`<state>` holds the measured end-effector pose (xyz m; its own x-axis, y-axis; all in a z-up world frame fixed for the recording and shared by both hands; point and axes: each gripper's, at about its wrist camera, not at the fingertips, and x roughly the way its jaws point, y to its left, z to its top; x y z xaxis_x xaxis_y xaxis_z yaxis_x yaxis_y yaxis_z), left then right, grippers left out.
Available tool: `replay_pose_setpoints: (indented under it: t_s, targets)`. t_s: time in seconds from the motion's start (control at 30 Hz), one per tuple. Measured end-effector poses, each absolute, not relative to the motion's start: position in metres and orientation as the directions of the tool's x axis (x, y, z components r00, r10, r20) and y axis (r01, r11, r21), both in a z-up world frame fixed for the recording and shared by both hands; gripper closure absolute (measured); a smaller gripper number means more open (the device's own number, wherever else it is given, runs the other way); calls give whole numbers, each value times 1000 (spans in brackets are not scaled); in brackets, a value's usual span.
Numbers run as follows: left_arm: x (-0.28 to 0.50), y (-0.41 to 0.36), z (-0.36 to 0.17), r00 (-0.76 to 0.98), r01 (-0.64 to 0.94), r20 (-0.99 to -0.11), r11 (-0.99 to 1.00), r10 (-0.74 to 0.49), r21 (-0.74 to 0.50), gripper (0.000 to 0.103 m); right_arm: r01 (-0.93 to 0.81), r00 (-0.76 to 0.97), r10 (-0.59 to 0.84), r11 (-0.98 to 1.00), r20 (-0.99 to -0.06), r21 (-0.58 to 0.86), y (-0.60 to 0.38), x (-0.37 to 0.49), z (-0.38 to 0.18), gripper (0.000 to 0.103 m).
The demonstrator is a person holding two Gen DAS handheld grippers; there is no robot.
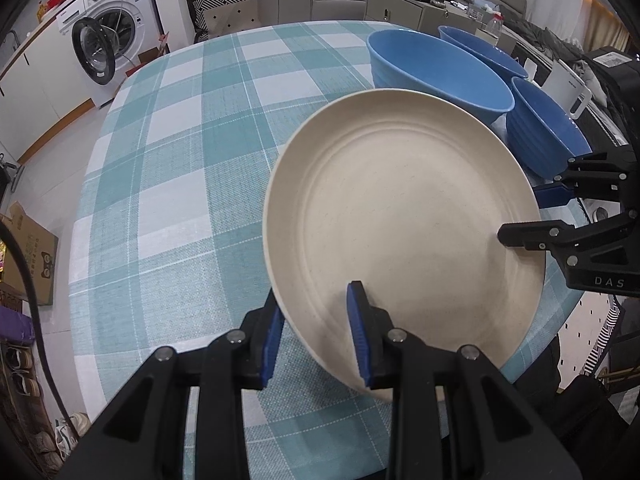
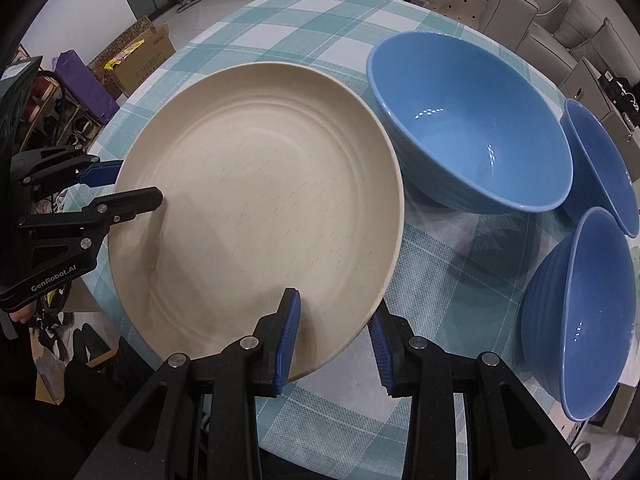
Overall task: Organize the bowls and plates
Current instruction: 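Lower both held plates onto the plates already set down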
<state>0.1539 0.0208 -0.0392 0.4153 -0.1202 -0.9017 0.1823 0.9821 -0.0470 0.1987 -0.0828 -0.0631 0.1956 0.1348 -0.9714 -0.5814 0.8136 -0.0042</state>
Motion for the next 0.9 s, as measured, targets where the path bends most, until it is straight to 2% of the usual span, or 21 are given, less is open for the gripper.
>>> replay_pose_setpoints:
  t_s: [0.47,0.77,0.9]
  targets:
    - [158,15,-46,401,205,-913,979,-78,7,71,-613,207,78,787,-975,-67,-72,197,-70,67]
    - [155,7,-52,400,229,-916,971,-26,73,71,-641,265,-4,746,-964,-179,-66,190,-71,65]
    - [156,9,-52,403,231,-915,970,-28,72,71,-655,320,-81,701,-944,-282,-63,181,-78,65]
